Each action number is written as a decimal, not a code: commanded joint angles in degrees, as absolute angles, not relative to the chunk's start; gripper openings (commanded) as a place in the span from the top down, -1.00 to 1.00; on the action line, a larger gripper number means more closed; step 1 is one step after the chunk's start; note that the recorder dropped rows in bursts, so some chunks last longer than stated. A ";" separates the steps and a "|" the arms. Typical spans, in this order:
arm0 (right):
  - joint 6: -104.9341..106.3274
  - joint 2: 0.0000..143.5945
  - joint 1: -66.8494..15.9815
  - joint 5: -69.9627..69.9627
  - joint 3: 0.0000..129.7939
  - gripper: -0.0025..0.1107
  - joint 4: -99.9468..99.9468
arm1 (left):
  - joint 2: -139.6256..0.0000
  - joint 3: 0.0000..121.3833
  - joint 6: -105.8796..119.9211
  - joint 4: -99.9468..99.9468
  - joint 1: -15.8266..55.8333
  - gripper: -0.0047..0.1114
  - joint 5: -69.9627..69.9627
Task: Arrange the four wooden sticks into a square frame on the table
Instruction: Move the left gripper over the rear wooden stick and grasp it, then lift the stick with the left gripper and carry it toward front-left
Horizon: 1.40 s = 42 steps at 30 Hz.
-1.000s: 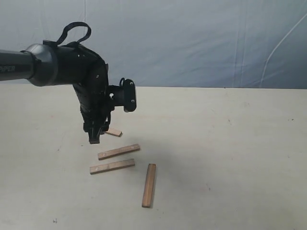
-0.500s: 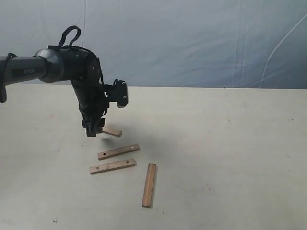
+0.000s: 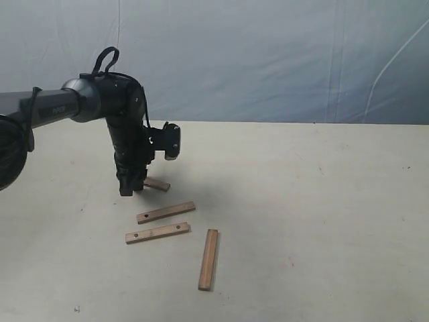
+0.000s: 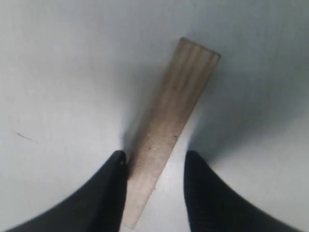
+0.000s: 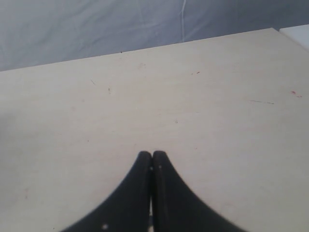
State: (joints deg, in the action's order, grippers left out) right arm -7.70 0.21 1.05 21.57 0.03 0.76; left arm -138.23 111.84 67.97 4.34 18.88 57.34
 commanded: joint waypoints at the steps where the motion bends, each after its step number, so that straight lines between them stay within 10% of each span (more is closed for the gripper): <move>1: -7.63 0.00 1.04 20.97 0.00 0.97 0.63 | -139.93 111.58 68.13 3.00 18.83 0.64 56.90; 4: -7.63 0.00 1.04 20.97 0.00 0.97 0.63 | -139.93 111.58 68.13 2.42 18.83 0.92 58.05; 24: -7.63 0.00 1.04 20.85 0.00 0.97 0.63 | -126.53 110.25 32.58 2.52 18.97 0.92 69.96; 42: -7.63 0.00 1.04 20.86 0.00 0.97 0.63 | -106.02 72.73 -20.18 27.30 35.15 0.92 69.96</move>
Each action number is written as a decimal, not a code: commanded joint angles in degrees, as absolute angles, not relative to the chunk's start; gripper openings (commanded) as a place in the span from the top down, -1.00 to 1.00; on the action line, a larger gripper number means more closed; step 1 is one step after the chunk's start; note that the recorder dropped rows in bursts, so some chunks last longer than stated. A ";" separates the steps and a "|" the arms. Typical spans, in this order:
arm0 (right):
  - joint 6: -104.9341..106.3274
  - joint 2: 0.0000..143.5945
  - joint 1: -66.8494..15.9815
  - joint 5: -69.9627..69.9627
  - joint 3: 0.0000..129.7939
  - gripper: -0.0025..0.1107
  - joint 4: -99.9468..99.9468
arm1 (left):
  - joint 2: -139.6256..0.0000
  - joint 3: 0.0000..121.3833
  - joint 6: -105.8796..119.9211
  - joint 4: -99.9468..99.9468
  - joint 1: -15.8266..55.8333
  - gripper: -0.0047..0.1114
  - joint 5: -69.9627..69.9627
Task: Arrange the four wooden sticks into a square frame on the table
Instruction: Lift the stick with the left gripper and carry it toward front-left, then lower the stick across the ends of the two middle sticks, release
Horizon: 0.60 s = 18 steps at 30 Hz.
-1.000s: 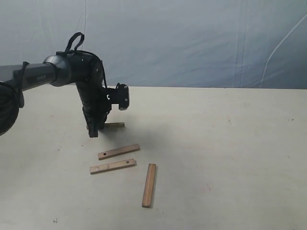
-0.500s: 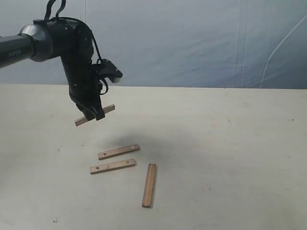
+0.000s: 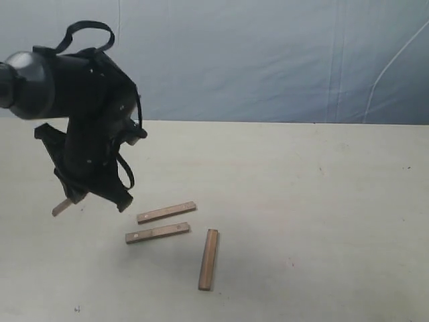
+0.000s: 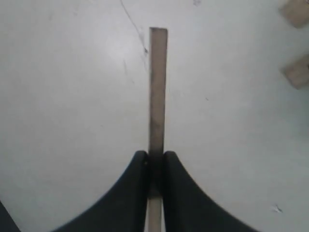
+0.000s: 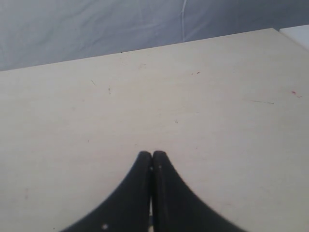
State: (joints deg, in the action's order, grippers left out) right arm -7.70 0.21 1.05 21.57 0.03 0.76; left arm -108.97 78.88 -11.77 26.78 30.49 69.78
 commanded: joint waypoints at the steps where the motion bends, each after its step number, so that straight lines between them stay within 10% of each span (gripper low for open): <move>1: -7.63 0.00 1.04 20.86 0.00 0.97 0.63 | -105.73 71.09 -22.75 27.30 36.72 0.92 69.80; 18: -7.63 0.00 1.04 20.75 0.00 0.97 0.77 | -110.71 63.13 -52.12 27.58 45.83 0.92 55.34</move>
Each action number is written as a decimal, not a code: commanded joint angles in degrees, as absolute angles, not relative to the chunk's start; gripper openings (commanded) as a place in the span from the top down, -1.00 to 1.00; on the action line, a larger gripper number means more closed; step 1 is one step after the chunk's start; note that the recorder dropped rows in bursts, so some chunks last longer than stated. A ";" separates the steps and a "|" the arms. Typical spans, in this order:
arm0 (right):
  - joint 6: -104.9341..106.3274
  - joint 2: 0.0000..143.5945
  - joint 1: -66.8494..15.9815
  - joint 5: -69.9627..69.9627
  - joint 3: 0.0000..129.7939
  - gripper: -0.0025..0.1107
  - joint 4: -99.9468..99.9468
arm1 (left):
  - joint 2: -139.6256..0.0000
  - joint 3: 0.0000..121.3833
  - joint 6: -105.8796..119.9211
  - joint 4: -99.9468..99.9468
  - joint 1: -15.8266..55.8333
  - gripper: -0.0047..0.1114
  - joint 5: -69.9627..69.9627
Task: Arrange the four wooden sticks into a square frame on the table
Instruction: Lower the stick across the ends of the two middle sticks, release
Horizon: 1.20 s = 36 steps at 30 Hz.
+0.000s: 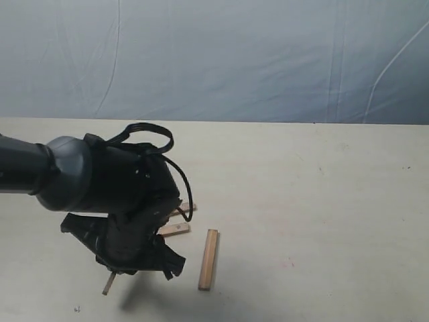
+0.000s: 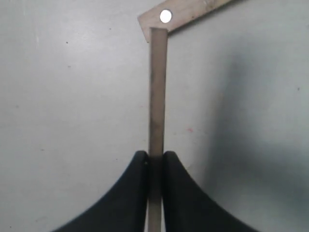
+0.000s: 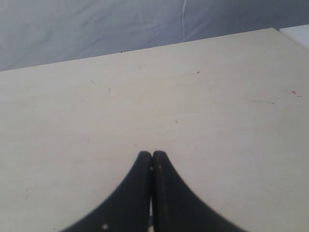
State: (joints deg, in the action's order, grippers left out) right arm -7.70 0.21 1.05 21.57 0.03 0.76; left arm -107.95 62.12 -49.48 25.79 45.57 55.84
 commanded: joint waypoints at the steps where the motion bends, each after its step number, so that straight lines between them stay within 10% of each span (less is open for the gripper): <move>1: -7.63 0.00 1.04 20.75 0.00 0.97 0.77 | -111.49 63.55 -52.53 28.12 45.83 0.92 55.34; 18: -7.63 0.00 1.04 21.04 0.00 0.97 0.65 | -117.44 69.90 -53.03 31.16 44.54 -0.04 57.01; 36: -7.63 0.00 1.04 20.75 0.00 0.97 0.76 | -113.05 69.65 -39.77 14.36 38.91 0.17 51.49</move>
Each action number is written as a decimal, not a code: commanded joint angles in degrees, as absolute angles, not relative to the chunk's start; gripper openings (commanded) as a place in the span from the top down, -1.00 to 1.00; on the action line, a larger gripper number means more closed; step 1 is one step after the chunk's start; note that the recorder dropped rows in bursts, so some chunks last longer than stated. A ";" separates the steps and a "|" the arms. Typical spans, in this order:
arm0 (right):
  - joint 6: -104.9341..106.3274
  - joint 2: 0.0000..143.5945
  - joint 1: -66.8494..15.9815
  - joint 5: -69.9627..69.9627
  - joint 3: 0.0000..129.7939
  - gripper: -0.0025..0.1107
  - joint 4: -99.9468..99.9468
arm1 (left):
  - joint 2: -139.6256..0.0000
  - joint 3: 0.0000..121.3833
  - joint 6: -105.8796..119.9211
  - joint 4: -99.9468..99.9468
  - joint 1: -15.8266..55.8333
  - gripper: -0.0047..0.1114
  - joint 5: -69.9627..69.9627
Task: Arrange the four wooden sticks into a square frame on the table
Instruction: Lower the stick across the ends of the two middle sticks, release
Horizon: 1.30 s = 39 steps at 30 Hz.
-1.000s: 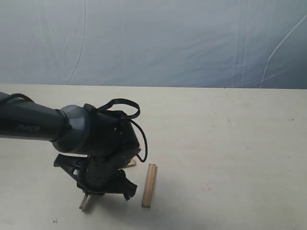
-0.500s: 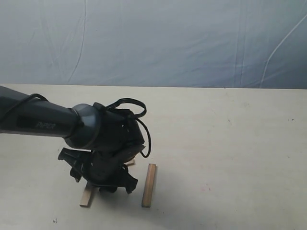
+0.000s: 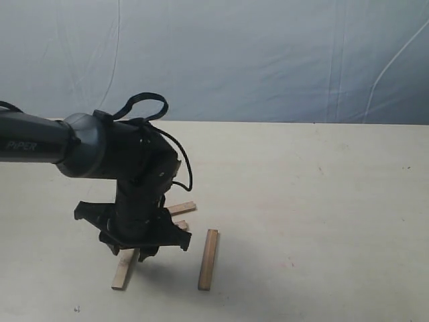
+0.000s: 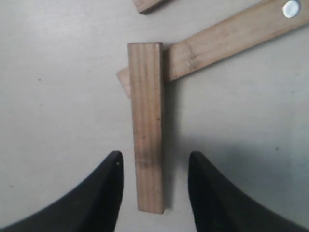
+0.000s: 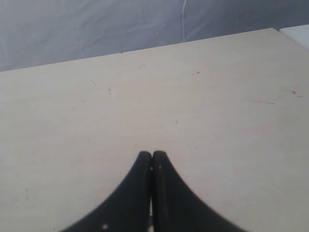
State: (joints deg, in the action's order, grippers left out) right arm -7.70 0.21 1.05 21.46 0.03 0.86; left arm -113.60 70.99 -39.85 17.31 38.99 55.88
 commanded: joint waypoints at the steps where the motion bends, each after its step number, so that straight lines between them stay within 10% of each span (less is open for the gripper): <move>1: -7.63 0.00 1.04 20.75 0.00 0.97 0.76 | -113.19 69.37 -39.77 14.36 38.91 0.14 50.84; 18: -7.63 0.00 1.04 20.93 0.00 0.97 0.65 | -113.67 66.06 -39.87 15.02 35.13 -0.01 45.01; 26: -7.63 0.00 1.04 20.93 0.00 0.97 0.65 | -113.67 65.71 -39.46 18.27 33.22 0.92 45.23; 39: -7.63 0.00 1.04 20.93 0.00 0.97 0.65 | -113.67 64.84 -32.71 17.20 29.52 0.91 39.47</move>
